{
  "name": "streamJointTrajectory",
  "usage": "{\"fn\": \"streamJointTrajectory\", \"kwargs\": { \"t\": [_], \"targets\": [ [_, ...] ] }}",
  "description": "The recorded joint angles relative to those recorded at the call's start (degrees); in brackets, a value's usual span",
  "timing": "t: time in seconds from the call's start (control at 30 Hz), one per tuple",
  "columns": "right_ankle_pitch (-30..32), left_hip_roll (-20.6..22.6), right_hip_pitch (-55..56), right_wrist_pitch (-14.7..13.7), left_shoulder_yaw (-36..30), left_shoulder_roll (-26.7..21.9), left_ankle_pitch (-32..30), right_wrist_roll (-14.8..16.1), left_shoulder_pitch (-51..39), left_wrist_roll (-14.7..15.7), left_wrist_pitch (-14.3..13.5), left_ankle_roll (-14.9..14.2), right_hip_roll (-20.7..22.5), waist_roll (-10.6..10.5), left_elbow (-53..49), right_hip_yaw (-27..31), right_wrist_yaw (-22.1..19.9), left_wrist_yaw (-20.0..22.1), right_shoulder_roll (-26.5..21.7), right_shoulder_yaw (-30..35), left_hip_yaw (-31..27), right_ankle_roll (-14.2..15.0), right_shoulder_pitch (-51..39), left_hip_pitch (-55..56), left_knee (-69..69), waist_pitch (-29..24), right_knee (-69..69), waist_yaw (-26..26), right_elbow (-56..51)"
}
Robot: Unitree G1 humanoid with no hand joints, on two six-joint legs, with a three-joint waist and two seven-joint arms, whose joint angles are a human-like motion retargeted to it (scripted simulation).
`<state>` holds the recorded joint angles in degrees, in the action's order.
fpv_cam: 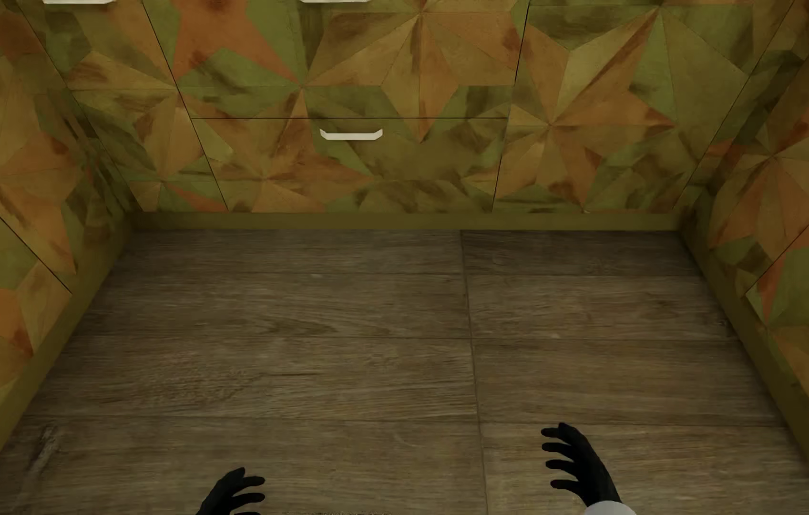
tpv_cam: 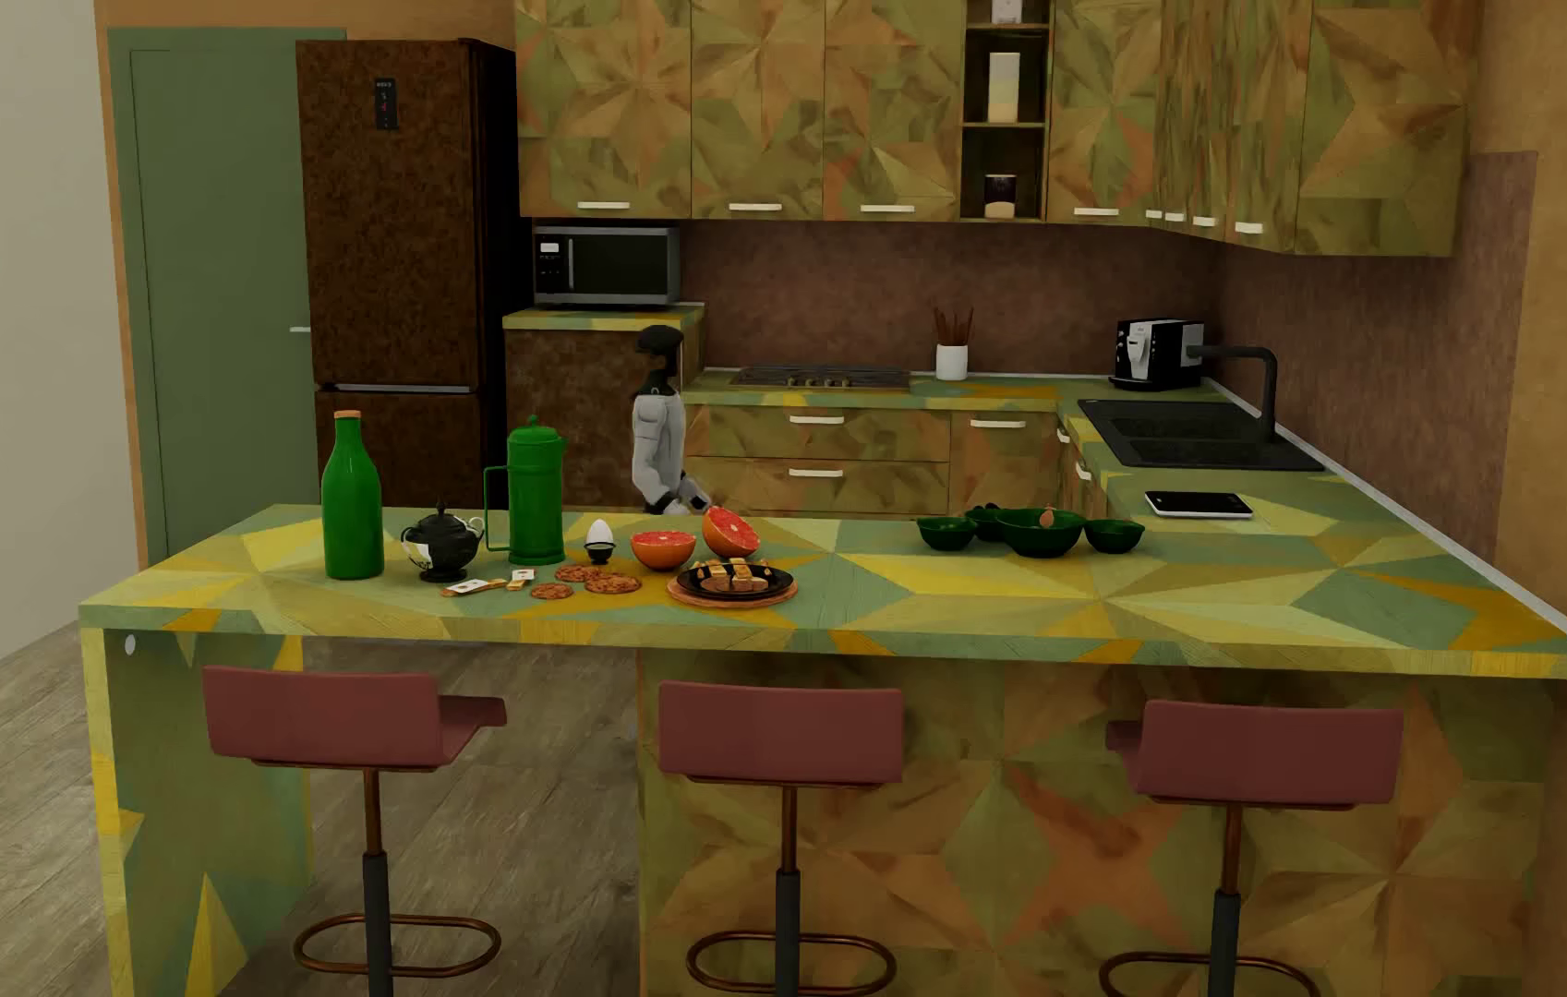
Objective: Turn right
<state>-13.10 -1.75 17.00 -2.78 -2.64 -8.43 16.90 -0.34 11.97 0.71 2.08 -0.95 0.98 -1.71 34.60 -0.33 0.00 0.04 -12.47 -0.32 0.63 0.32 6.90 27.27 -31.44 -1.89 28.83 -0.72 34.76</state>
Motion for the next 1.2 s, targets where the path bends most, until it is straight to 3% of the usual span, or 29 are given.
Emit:
{"fn": "streamJointTrajectory", "kwargs": {
  "t": [0.07,0.1,0.13,0.17,0.2,0.23,0.27,0.3,0.33,0.37,0.4,0.43,0.47,0.5,0.53,0.57,0.6,0.7,0.77,0.83,0.87,0.97,1.0,1.07,1.1,1.13,1.17,1.2],
  "targets": [
    [0.8,-1.5,4.2,-1.0,-0.3,-1.8,2.2,-0.9,3.1,1.9,-3.9,-3.3,-0.1,-0.6,-0.1,3.0,0.7,-0.5,1.2,1.5,-2.7,0.3,6.7,2.7,-18.4,2.1,5.8,3.2,6.6],
    [-0.3,-4.1,6.6,0.7,-0.4,-2.8,3.9,-0.5,2.5,2.1,-3.6,-5.4,0.3,-1.7,0.1,4.1,0.8,-0.5,2.4,2.0,-4.1,0.6,9.5,-0.6,-14.9,2.7,8.7,7.3,5.3],
    [-2.2,-6.6,8.4,2.3,-0.5,-4.0,1.0,1.4,1.3,2.1,-3.7,-9.0,0.7,-2.8,1.6,4.4,0.0,-0.6,3.7,1.2,-3.9,0.2,11.0,-4.2,-7.3,2.7,11.2,11.7,2.7],
    [-4.3,-6.5,10.1,3.4,-0.1,-5.0,-2.0,3.8,0.2,2.1,-3.2,-13.6,-0.4,-2.6,1.5,4.6,-0.9,-0.5,3.6,1.2,-2.8,1.6,10.9,-3.8,-6.5,2.9,12.3,14.6,2.5],
    [-7.8,-6.9,10.5,4.9,-0.9,-4.4,0.2,5.2,-2.0,2.0,-2.1,-13.7,-1.5,-2.1,-0.7,3.7,-1.3,0.1,3.4,1.5,-1.7,1.0,11.7,-4.1,-6.8,2.4,13.2,14.9,3.3],
    [-10.7,-7.0,11.5,6.8,-0.8,-4.2,2.5,5.5,-3.7,1.7,-2.0,-11.6,-2.7,-0.6,-1.1,3.1,-1.2,0.5,4.3,1.1,-0.2,0.3,11.9,-4.2,-7.3,2.2,14.9,14.6,3.7],
    [-10.9,-7.1,12.8,8.5,-0.3,-2.4,5.0,4.8,-4.6,0.8,-2.1,-8.2,-4.0,0.4,-1.6,2.0,-0.5,0.8,3.3,1.3,0.3,1.4,11.2,-3.1,-9.6,2.1,16.4,13.2,4.7],
    [-8.0,-6.3,13.3,9.7,-1.9,-2.7,4.5,3.4,-4.1,-0.3,-1.8,-4.8,-4.7,1.7,-1.1,1.9,0.4,0.8,2.5,0.6,0.2,2.5,10.7,-2.9,-10.4,2.1,16.5,11.9,4.6],
    [-4.5,-5.6,13.6,10.3,-2.0,-2.3,5.4,2.2,-2.8,-1.6,-0.5,-2.3,-4.2,2.4,-1.2,2.4,0.9,0.7,2.2,0.6,-0.5,1.1,10.4,-2.3,-11.4,2.3,15.6,11.2,4.2],
    [-1.1,-4.5,13.6,9.8,-1.5,-0.6,8.4,1.5,-2.1,-2.8,1.4,-0.6,-3.3,1.5,-2.1,2.7,0.8,0.2,0.9,1.0,-1.7,2.2,10.4,-1.3,-14.7,2.6,13.1,9.9,4.7],
    [-0.7,-3.1,13.4,8.9,-1.8,-0.9,8.1,1.6,-2.1,-3.5,1.9,0.6,-2.0,0.6,-0.5,3.2,0.0,-1.0,3.0,1.4,-3.0,1.9,10.9,-2.3,-13.7,2.2,11.4,9.3,4.0],
    [-3.9,-3.2,13.4,7.8,-1.8,-2.4,4.0,2.1,-1.8,-4.0,2.0,-0.5,-1.4,0.4,1.2,3.2,-1.4,-2.3,4.2,2.0,-3.6,2.5,11.3,-3.1,-11.8,1.6,11.4,10.5,2.4],
    [-9.6,-3.2,14.6,7.0,-1.1,-4.2,1.1,3.0,-1.6,-4.0,2.0,-6.2,-2.8,2.4,2.2,2.6,-1.9,-3.5,5.3,2.0,-1.9,0.4,10.6,-4.2,-9.7,1.2,15.3,12.4,0.9],
    [-13.3,-3.8,14.3,6.6,-0.5,-4.8,1.5,3.9,-2.8,-3.4,2.5,-7.0,-3.4,3.9,1.6,1.1,-1.2,-3.7,4.0,4.1,-0.6,-0.3,9.3,-4.2,-10.5,0.8,19.7,12.7,1.7],
    [-15.2,-3.9,12.9,6.8,-0.3,-3.6,1.9,4.1,-3.4,-2.6,2.4,-4.4,-4.1,5.3,0.6,0.4,0.2,-3.2,3.2,3.2,0.6,0.6,8.5,-3.9,-11.2,1.4,21.5,12.3,1.4],
    [-9.2,-4.8,12.6,6.4,-1.8,-1.9,2.8,3.9,-3.8,-1.7,2.3,-4.7,-3.9,5.5,-1.2,0.3,1.6,-2.0,1.5,3.0,1.1,4.1,9.0,-3.5,-12.4,1.7,20.0,10.9,2.5],
    [-5.5,-4.9,11.9,6.6,-2.3,-1.0,3.1,3.4,-3.2,-1.3,1.0,-6.0,-3.7,5.8,-1.3,0.5,2.6,-0.8,1.6,1.6,1.4,0.0,8.8,-4.1,-12.6,1.6,18.9,11.2,3.5],
    [-3.7,-4.0,11.8,7.2,-1.8,-0.7,5.3,1.6,-3.6,-2.9,-0.4,-4.5,-0.7,1.0,0.0,2.3,2.8,1.9,3.3,1.8,-1.9,0.2,8.1,-4.1,-13.9,0.4,16.6,11.0,3.9],
    [-1.5,-4.2,10.9,7.0,-0.2,-2.8,3.7,0.8,-1.1,-3.9,0.5,-4.6,-0.8,-0.3,-0.2,3.4,1.3,1.9,3.5,1.4,-0.1,0.6,6.9,-5.7,-10.3,0.5,13.2,14.1,3.1],
    [-4.7,-4.3,10.8,6.6,-0.9,-2.4,3.2,2.1,-2.9,-3.7,2.1,-4.5,-1.6,0.1,-0.2,3.2,0.5,0.6,3.7,4.1,1.5,-1.2,5.8,-7.6,-8.4,-0.1,14.1,14.4,3.3],
    [-2.1,-4.6,11.2,6.9,-1.5,-3.3,4.2,3.1,-3.3,-3.1,1.8,-4.7,-2.4,0.5,-2.2,2.6,1.3,-0.5,3.4,2.6,2.1,0.7,5.5,-7.2,-9.7,0.1,14.2,13.2,3.1],
    [-1.6,-5.3,11.3,7.7,-1.9,-1.6,2.9,3.6,-2.2,-1.7,-1.3,-4.9,-0.4,0.3,-3.1,4.2,2.4,-2.6,3.3,1.7,0.8,0.6,5.0,-4.8,-15.7,-0.5,13.6,13.2,3.2],
    [-0.7,-5.0,11.2,7.1,-2.0,-1.1,1.4,3.2,-2.9,-1.8,-0.4,-4.5,0.5,0.1,-3.3,5.1,2.3,-3.1,3.7,2.1,-0.7,0.7,6.9,-3.5,-17.9,-0.7,12.4,12.5,3.5],
    [0.6,-5.4,11.5,2.8,-1.8,-0.5,4.0,4.9,-4.7,-2.8,1.2,-2.3,2.3,-1.3,-2.7,5.3,-0.3,-4.2,4.4,1.1,-3.6,1.0,10.4,-3.4,-11.7,-0.5,10.6,11.7,2.6],
    [0.6,-5.2,11.1,1.8,-1.2,-2.3,3.4,5.2,-3.0,-3.1,0.3,-6.7,1.6,0.2,-1.6,5.4,-1.0,-4.2,4.9,2.4,-3.3,1.1,8.9,-4.5,-10.3,-0.6,10.6,14.1,2.6],
    [1.1,-5.5,10.9,1.6,-1.2,-3.8,3.4,5.0,-1.2,-3.1,0.3,-9.1,1.4,1.4,-2.2,5.1,-1.0,-3.7,6.0,2.8,-3.1,1.2,7.5,-4.6,-10.4,-0.6,10.0,15.9,2.6],
    [1.1,-5.9,11.0,2.2,-0.8,-3.8,3.3,4.8,-0.7,-2.9,0.9,-8.8,1.1,2.4,-2.0,4.8,-0.3,-3.1,5.4,4.4,-2.2,0.8,6.4,-4.9,-10.0,-0.1,9.5,16.2,3.6],
    [-0.4,-5.8,10.8,3.8,-0.6,-3.1,3.1,4.5,-1.7,-2.5,1.6,-5.5,0.0,3.7,-1.3,4.0,0.8,-2.6,4.9,4.0,-1.2,0.7,6.9,-6.3,-9.1,-0.2,10.3,15.5,2.4]
  ]
}}
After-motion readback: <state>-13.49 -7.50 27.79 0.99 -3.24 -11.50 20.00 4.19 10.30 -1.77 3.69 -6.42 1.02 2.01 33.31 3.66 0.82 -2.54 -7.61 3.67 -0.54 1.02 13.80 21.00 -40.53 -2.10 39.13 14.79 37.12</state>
